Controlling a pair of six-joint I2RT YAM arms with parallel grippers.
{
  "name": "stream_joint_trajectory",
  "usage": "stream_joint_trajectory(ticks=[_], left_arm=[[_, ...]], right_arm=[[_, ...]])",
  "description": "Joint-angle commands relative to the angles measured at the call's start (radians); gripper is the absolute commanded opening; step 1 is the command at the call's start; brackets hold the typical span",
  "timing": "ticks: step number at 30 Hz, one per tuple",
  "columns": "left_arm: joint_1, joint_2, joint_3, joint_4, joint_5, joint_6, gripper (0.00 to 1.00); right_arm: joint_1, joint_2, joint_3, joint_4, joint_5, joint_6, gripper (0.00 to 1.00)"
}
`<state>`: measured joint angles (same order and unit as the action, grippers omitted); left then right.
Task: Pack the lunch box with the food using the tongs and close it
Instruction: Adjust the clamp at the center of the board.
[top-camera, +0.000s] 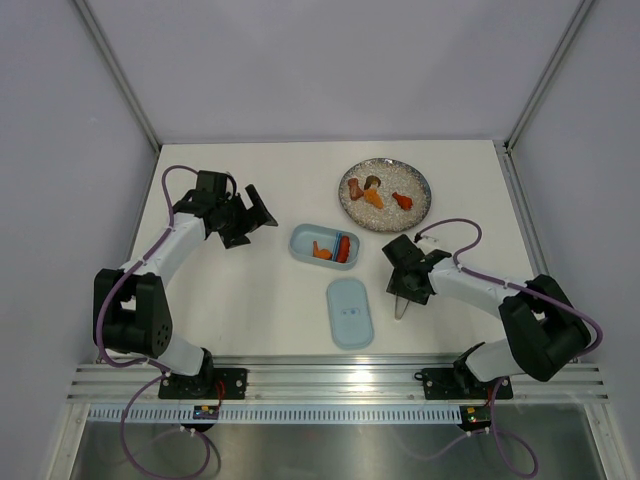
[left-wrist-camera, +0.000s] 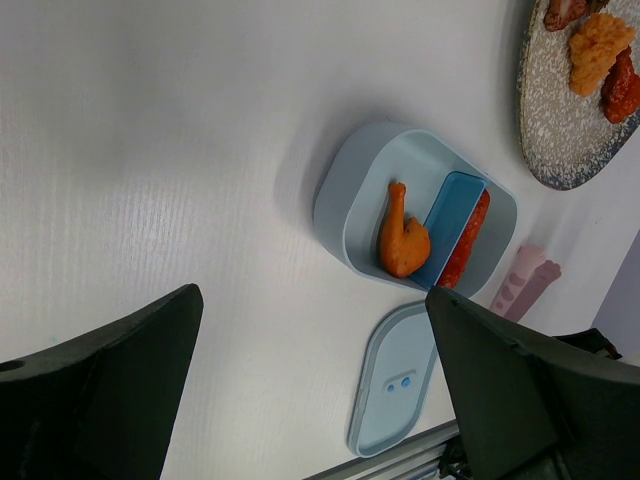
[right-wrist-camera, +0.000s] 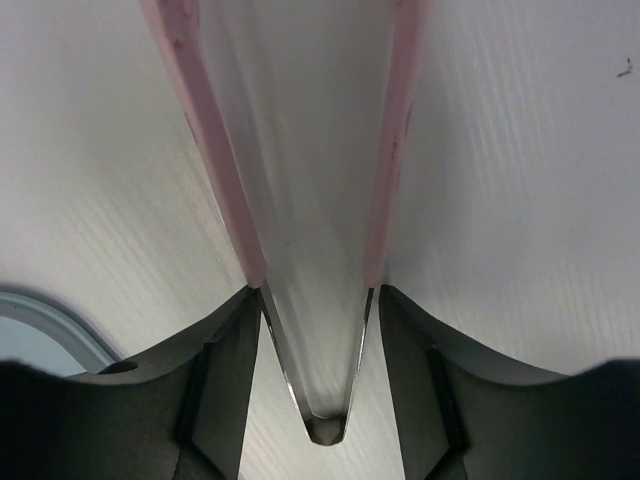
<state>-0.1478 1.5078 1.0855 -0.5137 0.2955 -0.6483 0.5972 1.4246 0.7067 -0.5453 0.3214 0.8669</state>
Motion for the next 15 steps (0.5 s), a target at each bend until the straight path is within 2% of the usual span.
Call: stream_joint_trajectory(ticks=[1,5,11,15], left_arm=[[0.002,-0.004,-0.015,0.037,0.030,-0.002,0.99],[0.004,-0.006,-0.016,0.037,0.030,-0.005,0.99],[0.002,-0.008,-0.018,0.040,0.033,-0.007,0.99],[0.004,-0.006,-0.021,0.044,0.034,-0.008,0.99]], right_arm=[[0.004,0.045,-0.019,0.047,0.016,0.021,0.57],[0.007,0.045,-0.018,0.041,0.015,0.024,0.53],[0.016,0.033,-0.019,0.019,0.010,0.043,0.65],[0.038,0.045,-0.015,0.019,0.019,0.050,0.63]])
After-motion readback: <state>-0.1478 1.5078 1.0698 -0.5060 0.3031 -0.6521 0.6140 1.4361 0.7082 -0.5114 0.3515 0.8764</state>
